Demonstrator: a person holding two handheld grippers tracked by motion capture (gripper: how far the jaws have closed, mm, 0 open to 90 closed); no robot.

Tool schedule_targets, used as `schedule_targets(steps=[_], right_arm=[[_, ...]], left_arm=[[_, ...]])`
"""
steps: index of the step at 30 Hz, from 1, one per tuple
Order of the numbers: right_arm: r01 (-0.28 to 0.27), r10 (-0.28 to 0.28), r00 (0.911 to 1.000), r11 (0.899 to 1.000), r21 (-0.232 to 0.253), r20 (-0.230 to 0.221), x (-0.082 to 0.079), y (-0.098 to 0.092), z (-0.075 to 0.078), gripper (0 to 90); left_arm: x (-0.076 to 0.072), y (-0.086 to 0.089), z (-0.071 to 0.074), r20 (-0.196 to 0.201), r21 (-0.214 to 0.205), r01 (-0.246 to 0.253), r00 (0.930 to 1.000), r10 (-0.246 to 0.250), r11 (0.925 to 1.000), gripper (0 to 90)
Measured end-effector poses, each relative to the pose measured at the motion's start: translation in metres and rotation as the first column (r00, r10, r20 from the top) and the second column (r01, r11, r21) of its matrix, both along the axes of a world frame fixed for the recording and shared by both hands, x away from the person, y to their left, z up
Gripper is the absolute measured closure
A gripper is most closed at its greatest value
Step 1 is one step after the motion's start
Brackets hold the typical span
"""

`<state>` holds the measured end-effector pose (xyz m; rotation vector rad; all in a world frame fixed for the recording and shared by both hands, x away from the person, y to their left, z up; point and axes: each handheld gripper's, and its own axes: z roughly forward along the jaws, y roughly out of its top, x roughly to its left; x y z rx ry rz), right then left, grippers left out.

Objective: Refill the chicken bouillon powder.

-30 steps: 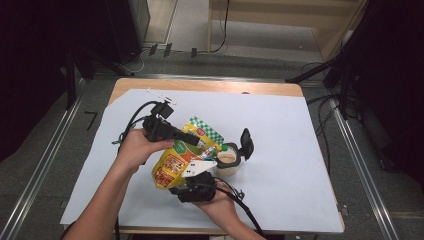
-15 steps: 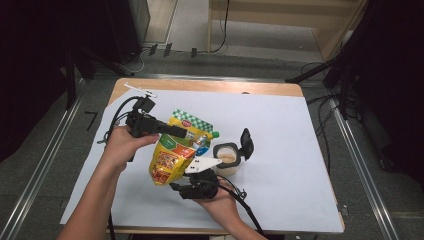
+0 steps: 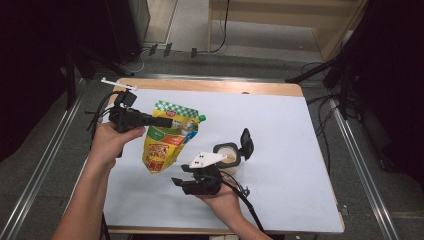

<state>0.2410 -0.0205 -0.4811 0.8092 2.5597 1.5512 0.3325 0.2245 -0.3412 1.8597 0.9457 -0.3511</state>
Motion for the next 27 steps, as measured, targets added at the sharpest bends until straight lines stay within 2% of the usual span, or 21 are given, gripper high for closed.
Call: schedule_targets(steps=[5,13,14,16,18,19,21,23,25,27], right_arm=[[-0.005,0.005,1.0000,1.000,-0.006,0.002,0.000,-0.001,0.000,48.1],[-0.013,0.013,0.9999,1.000,0.000,-0.003,0.002,-0.003,0.004,48.2],[-0.013,0.013,0.9999,1.000,-0.002,-0.004,0.002,-0.003,0.005,48.2],[-0.017,0.016,0.9998,1.000,-0.002,-0.010,0.002,-0.004,0.007,48.2],[-0.016,0.016,0.9998,1.000,-0.005,-0.008,0.003,-0.005,0.007,48.1],[-0.014,0.014,0.9998,1.000,-0.004,-0.012,0.004,-0.006,0.007,48.2],[-0.011,0.011,0.9998,1.000,-0.004,-0.014,0.005,-0.007,0.007,48.1],[-0.007,0.007,0.9999,1.000,-0.004,-0.015,0.005,-0.008,0.007,48.1],[-0.005,0.005,0.9999,1.000,-0.003,-0.012,0.005,-0.009,0.008,48.2],[0.000,0.000,0.9999,1.000,-0.001,-0.013,0.006,-0.010,0.009,48.2]], left_arm=[[0.005,0.002,-0.002,0.010,0.009,-0.031,0.9995,0.031,0.9995,90.0],[0.026,-0.004,-0.004,0.035,0.042,-0.060,0.9977,0.059,0.9973,90.0],[0.029,-0.005,-0.004,0.039,0.032,-0.069,0.9969,0.068,0.9971,90.0],[0.035,-0.008,-0.004,0.065,0.022,-0.078,0.9950,0.076,0.9967,90.0],[0.041,-0.011,-0.008,0.105,0.044,-0.092,0.9907,0.087,0.9948,90.0],[0.042,-0.011,-0.010,0.110,0.048,-0.093,0.9900,0.088,0.9945,90.0],[0.046,-0.011,-0.019,0.114,0.066,-0.100,0.9892,0.093,0.9927,90.0],[0.049,-0.008,-0.029,0.094,0.082,-0.112,0.9901,0.104,0.9903,90.0],[0.049,-0.003,-0.032,0.081,0.041,-0.109,0.9911,0.105,0.9932,90.0],[0.046,0.002,-0.032,0.087,0.044,-0.108,0.9908,0.104,0.9931,89.9]])
